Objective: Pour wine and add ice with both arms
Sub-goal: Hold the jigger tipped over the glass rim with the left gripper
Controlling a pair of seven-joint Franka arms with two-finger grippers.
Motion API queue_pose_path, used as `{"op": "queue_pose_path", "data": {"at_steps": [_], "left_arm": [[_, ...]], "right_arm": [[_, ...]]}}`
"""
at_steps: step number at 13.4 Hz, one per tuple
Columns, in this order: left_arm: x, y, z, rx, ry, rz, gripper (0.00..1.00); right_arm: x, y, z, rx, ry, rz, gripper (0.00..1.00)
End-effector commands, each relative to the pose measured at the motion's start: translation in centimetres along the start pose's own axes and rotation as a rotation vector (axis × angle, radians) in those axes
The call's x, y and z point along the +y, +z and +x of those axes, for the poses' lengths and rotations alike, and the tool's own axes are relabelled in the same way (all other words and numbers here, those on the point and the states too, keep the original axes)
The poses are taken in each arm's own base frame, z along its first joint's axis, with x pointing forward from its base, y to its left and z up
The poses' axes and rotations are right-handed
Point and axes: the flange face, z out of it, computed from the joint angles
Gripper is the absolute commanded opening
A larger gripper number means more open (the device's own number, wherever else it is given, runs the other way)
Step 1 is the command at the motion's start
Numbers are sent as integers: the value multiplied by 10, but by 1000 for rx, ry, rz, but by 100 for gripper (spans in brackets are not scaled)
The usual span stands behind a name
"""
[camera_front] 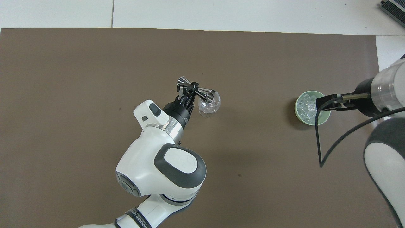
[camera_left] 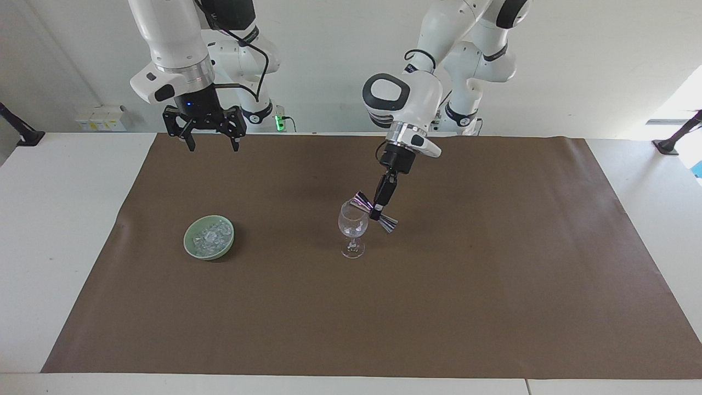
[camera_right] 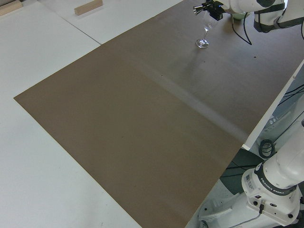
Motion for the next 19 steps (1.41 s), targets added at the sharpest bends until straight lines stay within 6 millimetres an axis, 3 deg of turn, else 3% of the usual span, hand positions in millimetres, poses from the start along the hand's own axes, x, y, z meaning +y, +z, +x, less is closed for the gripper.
{"op": "queue_pose_path", "data": {"at_steps": [1, 19], "left_arm": [[5, 4, -3, 16, 42, -16, 0], [17, 6, -2, 19, 194, -43, 0]], "right_arm": [[4, 0, -6, -8, -18, -3, 100], [4, -1, -7, -6, -18, -3, 100]]}}
